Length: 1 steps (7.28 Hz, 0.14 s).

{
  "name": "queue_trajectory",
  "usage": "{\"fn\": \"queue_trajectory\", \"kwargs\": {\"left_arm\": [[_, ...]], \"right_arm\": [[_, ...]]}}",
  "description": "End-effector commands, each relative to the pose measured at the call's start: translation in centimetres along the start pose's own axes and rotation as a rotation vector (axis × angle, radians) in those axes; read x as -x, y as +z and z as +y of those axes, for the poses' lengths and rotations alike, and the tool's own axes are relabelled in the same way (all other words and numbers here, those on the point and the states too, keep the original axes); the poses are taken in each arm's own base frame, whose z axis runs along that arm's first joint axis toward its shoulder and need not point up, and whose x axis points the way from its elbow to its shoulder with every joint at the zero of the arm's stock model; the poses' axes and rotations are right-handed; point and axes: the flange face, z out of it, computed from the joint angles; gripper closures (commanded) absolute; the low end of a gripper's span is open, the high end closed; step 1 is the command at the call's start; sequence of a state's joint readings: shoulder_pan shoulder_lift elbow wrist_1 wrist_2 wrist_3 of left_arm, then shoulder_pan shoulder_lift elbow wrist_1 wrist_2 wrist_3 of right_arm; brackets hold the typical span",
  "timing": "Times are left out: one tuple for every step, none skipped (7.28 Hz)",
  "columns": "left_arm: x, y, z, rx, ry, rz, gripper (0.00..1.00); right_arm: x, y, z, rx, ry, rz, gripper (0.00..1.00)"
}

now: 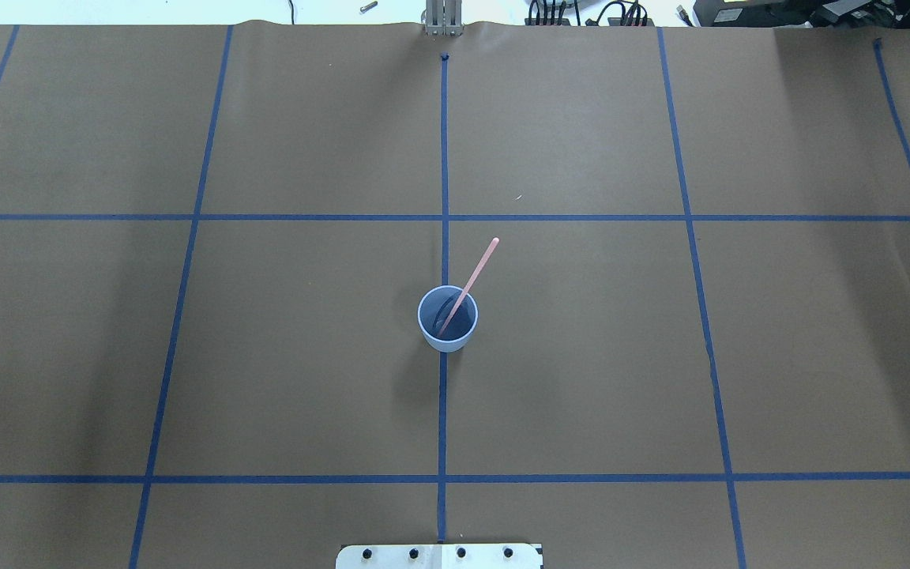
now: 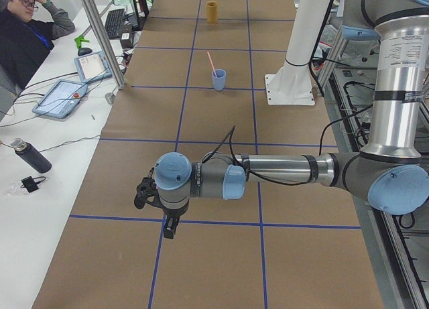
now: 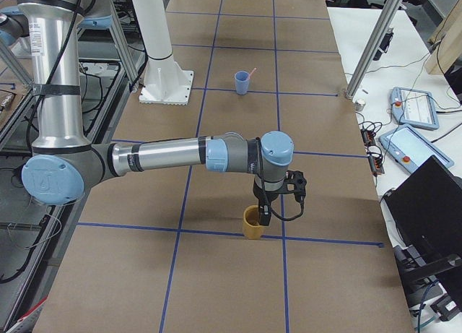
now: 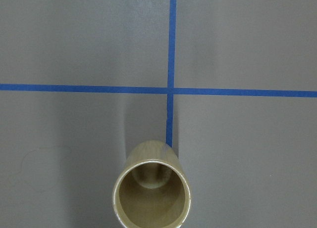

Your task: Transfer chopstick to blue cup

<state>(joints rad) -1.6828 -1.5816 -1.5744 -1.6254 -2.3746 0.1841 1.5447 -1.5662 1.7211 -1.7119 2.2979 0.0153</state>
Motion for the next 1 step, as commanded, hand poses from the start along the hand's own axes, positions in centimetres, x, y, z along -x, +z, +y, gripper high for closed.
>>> {"fn": "queue_trajectory", "kwargs": {"left_arm": [[-0.14,-0.14,-0.07,-0.003,0.003,-0.001,0.02]], "right_arm": [[0.0,0.0,0.0,0.0,0.002,0.0,0.0]]}}
